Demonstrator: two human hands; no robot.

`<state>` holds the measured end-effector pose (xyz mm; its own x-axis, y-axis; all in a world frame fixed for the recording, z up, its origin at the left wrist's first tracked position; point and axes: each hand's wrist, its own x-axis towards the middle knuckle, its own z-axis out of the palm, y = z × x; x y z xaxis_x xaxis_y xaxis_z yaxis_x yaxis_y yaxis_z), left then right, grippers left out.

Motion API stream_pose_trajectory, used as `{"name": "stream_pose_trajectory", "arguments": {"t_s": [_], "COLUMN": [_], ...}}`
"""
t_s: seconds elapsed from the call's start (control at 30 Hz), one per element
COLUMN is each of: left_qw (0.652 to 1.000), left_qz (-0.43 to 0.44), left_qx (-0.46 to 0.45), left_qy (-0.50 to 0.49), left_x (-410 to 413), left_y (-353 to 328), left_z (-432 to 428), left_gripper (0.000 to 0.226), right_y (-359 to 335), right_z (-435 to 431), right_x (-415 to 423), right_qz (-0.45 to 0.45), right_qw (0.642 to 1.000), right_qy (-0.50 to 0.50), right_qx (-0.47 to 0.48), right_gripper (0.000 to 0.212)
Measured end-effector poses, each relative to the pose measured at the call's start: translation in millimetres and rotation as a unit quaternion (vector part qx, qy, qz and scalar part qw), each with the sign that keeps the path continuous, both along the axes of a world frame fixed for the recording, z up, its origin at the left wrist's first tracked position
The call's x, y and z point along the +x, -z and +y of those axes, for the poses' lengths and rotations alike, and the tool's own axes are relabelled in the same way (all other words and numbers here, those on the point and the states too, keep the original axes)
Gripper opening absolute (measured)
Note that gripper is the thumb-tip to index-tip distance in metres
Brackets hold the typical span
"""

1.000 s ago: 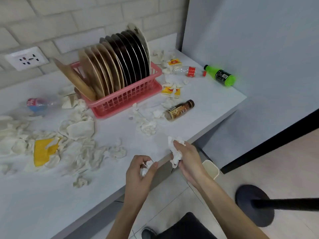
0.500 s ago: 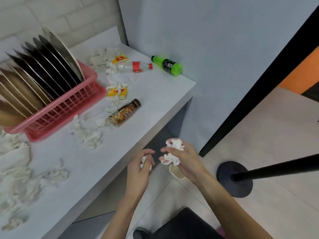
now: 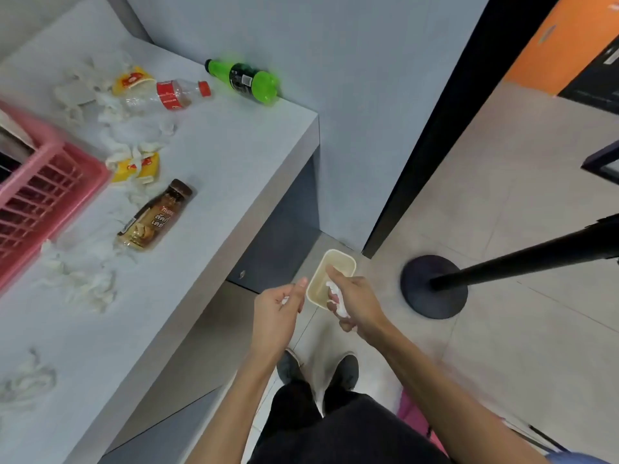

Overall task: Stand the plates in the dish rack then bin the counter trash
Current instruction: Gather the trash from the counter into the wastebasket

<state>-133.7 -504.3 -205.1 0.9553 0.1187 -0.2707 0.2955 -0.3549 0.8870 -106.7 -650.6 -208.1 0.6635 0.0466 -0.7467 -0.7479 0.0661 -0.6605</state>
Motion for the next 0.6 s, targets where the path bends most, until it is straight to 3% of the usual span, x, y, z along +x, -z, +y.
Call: {"name": "stream_pose_trajectory", "arguments": {"t_s": [0.17,0.43,0.6], "left_qw": [0.998,0.992,0.986], "left_qz": [0.053,0.084,0.108], "left_qx": [-0.016,-0.03,0.002], "left_qy": [0.036,0.091,0.126], "left_x": [16,55,87], "left_y": [27,82,170], "left_z": [-6,0,-1], "left_gripper": [0.061,0.066,0.059], "right_y": [28,79,163], "right_z": [-17,-31,-32], "right_x": [-4,6,35], "right_qz": [-0.026,0.01,0.001], "right_qw": [0.998,0.999,0.999], "right_qy": [-0.03,0.029,0.026], "right_qx": [-0.055,0.023,-0.042], "right_gripper": [0.012,0.014,0.033]}}
